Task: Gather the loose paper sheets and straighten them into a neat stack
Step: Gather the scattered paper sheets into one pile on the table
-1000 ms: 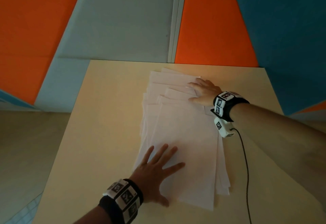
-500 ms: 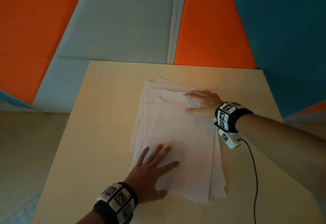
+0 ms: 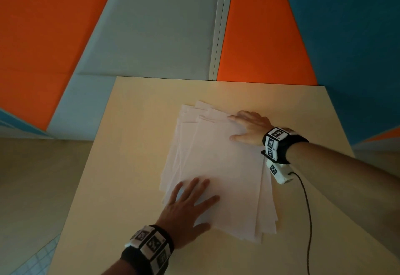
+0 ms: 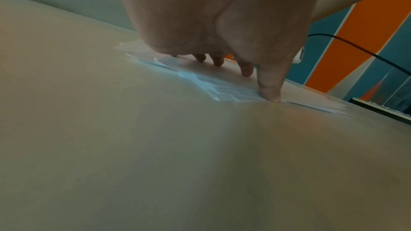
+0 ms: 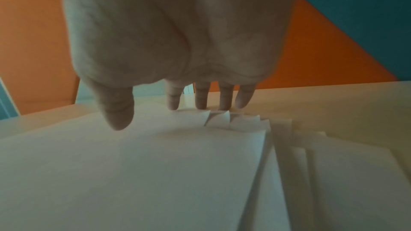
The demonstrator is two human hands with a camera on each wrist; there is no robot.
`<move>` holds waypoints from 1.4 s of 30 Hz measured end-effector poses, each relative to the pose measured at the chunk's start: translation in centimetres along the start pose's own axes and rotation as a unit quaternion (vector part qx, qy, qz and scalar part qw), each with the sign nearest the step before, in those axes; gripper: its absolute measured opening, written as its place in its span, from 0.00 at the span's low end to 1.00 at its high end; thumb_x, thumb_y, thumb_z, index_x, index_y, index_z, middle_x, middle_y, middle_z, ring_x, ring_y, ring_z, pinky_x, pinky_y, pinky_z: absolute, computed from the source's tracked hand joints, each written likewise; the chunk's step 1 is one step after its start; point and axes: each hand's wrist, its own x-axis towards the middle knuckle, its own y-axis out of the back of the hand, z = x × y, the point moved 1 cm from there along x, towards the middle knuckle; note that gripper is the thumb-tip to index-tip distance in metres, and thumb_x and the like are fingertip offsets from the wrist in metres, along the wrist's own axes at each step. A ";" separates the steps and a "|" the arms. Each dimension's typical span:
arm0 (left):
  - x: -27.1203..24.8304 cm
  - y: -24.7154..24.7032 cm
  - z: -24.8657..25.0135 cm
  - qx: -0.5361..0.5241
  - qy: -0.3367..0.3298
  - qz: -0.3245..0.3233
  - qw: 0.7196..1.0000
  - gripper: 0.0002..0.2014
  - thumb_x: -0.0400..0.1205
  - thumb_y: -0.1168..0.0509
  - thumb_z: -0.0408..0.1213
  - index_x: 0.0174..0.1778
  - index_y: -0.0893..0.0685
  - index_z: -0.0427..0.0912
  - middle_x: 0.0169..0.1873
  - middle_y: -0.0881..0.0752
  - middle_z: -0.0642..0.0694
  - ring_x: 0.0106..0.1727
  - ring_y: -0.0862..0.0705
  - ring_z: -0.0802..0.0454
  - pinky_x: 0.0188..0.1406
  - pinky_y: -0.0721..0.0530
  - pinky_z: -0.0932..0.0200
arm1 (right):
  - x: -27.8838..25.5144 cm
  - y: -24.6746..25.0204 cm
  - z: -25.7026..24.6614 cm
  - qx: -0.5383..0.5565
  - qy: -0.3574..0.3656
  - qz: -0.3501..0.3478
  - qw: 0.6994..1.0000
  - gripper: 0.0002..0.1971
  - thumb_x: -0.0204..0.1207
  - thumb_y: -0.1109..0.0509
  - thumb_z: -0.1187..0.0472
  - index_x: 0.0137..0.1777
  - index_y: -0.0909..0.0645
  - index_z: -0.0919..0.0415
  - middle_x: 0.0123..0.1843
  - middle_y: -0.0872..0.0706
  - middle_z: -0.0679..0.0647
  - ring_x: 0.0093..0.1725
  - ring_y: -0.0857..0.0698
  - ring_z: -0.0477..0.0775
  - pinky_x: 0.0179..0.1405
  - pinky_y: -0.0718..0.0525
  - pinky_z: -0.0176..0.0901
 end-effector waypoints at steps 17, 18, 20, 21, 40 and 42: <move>-0.4 3.6 -4.4 -0.270 0.359 0.118 0.885 0.29 0.78 0.36 0.34 0.77 0.31 0.36 0.75 0.29 0.36 0.75 0.32 0.36 0.76 0.35 0.46 | -13.9 -6.0 1.5 0.268 -0.301 0.094 0.911 0.13 0.74 0.32 0.57 0.44 0.19 0.70 0.41 0.15 0.61 0.43 0.16 0.62 0.41 0.22 0.45; -0.2 4.0 -4.1 -0.282 0.369 0.109 0.879 0.29 0.78 0.37 0.34 0.77 0.32 0.36 0.74 0.30 0.35 0.74 0.32 0.36 0.75 0.35 0.46 | -14.8 -6.5 1.0 0.285 -0.310 0.094 0.902 0.12 0.75 0.32 0.58 0.46 0.18 0.70 0.42 0.15 0.61 0.45 0.15 0.63 0.44 0.20 0.46; 0.5 4.7 -3.8 -0.300 0.387 0.085 0.868 0.27 0.79 0.38 0.34 0.76 0.31 0.36 0.72 0.30 0.33 0.71 0.29 0.33 0.73 0.32 0.44 | -15.6 -7.3 0.2 0.321 -0.320 0.094 0.887 0.14 0.75 0.33 0.57 0.49 0.15 0.69 0.46 0.13 0.61 0.50 0.14 0.64 0.51 0.16 0.48; 0.7 5.1 -3.6 -0.305 0.391 0.074 0.865 0.26 0.79 0.39 0.34 0.75 0.30 0.35 0.70 0.30 0.32 0.70 0.28 0.31 0.72 0.31 0.44 | -15.8 -7.7 -0.1 0.339 -0.322 0.089 0.879 0.14 0.74 0.33 0.56 0.48 0.14 0.67 0.47 0.11 0.61 0.50 0.13 0.64 0.52 0.14 0.48; -1.7 4.9 -2.3 -0.291 0.398 0.041 0.869 0.21 0.79 0.40 0.37 0.68 0.23 0.37 0.63 0.20 0.32 0.63 0.20 0.34 0.63 0.23 0.48 | -17.9 -9.4 -4.5 0.424 -0.299 0.066 0.852 0.08 0.72 0.36 0.64 0.40 0.17 0.68 0.39 0.15 0.57 0.36 0.18 0.56 0.30 0.25 0.38; -2.2 4.6 -2.3 -0.304 0.393 0.040 0.867 0.20 0.79 0.39 0.37 0.67 0.20 0.38 0.62 0.17 0.34 0.63 0.19 0.37 0.63 0.23 0.51 | -18.2 -9.4 -4.6 0.418 -0.287 0.060 0.860 0.08 0.72 0.36 0.64 0.41 0.18 0.68 0.38 0.15 0.56 0.35 0.19 0.54 0.30 0.26 0.37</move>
